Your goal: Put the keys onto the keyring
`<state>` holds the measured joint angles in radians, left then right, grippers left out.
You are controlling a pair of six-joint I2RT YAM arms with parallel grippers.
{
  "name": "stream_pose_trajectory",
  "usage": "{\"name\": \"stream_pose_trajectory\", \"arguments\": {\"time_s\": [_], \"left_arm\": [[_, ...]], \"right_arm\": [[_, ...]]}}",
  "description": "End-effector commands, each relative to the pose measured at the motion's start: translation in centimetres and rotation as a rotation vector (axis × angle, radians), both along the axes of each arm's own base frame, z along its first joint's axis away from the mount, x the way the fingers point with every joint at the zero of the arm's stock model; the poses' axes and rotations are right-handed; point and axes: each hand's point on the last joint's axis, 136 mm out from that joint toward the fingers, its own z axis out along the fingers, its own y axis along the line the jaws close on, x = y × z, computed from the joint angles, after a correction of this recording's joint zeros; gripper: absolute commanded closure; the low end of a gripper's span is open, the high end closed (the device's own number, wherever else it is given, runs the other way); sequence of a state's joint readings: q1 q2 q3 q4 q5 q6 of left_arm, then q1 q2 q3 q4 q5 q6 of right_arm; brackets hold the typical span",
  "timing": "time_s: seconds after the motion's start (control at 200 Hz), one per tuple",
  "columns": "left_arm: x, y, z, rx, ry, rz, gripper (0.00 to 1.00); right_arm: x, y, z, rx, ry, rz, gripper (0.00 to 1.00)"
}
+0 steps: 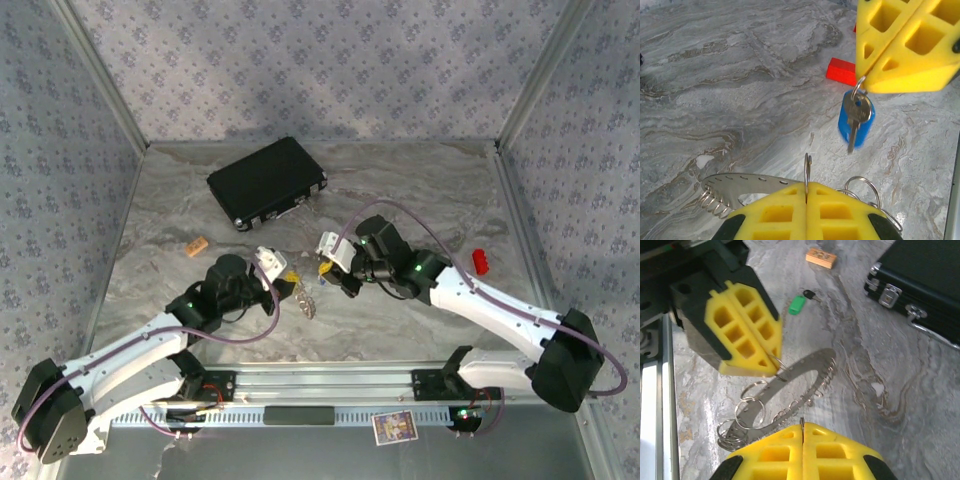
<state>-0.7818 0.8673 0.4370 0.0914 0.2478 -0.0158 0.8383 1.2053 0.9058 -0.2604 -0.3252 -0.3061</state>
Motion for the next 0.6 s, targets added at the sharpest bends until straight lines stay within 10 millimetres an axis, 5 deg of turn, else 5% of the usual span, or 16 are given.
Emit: {"name": "stream_pose_trajectory", "arguments": {"time_s": [0.0,0.595], "left_arm": [[-0.2,-1.2,2.3,-0.036,-0.112,-0.074,1.00],[-0.7,-1.5,2.4,-0.029,-0.148,-0.104,1.00]], "right_arm": [[-0.6,1.5,0.7,0.013,-0.048,0.097,1.00],[-0.9,3.3,0.3,0.022,-0.065,0.120,1.00]]}}
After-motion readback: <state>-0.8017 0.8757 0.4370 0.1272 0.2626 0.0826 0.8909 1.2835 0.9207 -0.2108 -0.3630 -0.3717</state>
